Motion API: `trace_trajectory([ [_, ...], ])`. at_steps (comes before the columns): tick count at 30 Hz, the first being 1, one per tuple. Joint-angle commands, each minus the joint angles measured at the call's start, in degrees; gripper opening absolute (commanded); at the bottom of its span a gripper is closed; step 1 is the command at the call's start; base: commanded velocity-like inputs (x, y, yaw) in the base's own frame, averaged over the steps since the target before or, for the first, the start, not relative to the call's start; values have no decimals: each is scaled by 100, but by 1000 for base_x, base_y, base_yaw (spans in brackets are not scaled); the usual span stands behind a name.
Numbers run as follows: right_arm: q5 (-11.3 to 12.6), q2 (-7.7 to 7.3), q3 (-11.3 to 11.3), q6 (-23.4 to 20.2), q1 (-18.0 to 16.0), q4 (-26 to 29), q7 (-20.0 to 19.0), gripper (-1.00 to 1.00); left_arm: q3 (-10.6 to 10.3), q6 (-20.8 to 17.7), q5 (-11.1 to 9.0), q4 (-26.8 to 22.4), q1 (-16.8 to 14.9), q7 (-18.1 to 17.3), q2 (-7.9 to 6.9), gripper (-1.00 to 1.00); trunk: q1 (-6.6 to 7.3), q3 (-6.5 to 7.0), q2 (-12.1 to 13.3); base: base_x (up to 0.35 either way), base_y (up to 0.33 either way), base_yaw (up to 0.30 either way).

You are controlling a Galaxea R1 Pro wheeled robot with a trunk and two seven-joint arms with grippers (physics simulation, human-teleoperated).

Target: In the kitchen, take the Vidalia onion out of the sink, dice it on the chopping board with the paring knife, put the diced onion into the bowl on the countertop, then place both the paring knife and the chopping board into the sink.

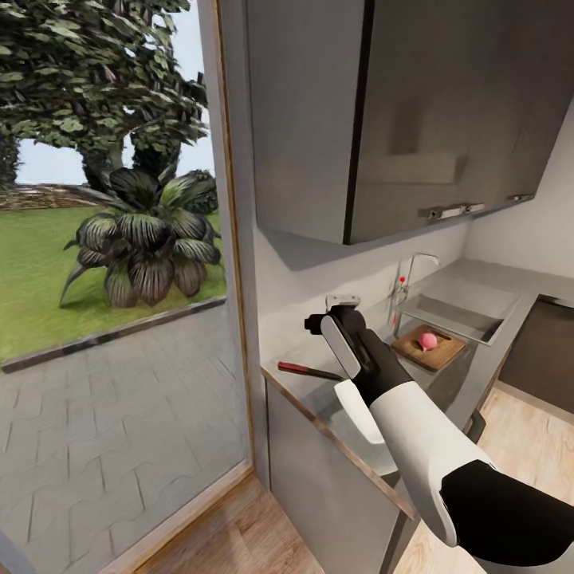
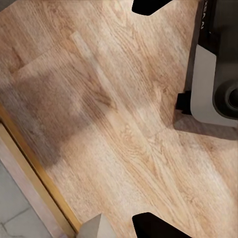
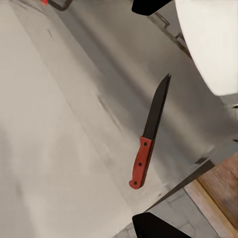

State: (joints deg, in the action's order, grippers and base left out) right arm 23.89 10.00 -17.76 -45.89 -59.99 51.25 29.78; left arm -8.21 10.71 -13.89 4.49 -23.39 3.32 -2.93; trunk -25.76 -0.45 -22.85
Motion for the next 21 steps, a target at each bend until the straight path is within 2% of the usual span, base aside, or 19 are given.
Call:
trace_trajectory([
  [1, 54, 0, -8, -8, -4, 1, 54, 100, -49, 37, -44, 23, -8, 2, 3, 100, -3, -5, -6, 0, 0, 0],
  [12, 47, 0, -8, -8, -4, -1, 63, 100, -49, 28, -44, 20, -8, 2, 19, 100, -3, -5, -6, 0, 20, 0],
  [21, 25, 0, -7, 220, -4, -1, 86, 100, -49, 28, -44, 20, -8, -6, 27, 100, -3, -5, -6, 0, 219, 0],
])
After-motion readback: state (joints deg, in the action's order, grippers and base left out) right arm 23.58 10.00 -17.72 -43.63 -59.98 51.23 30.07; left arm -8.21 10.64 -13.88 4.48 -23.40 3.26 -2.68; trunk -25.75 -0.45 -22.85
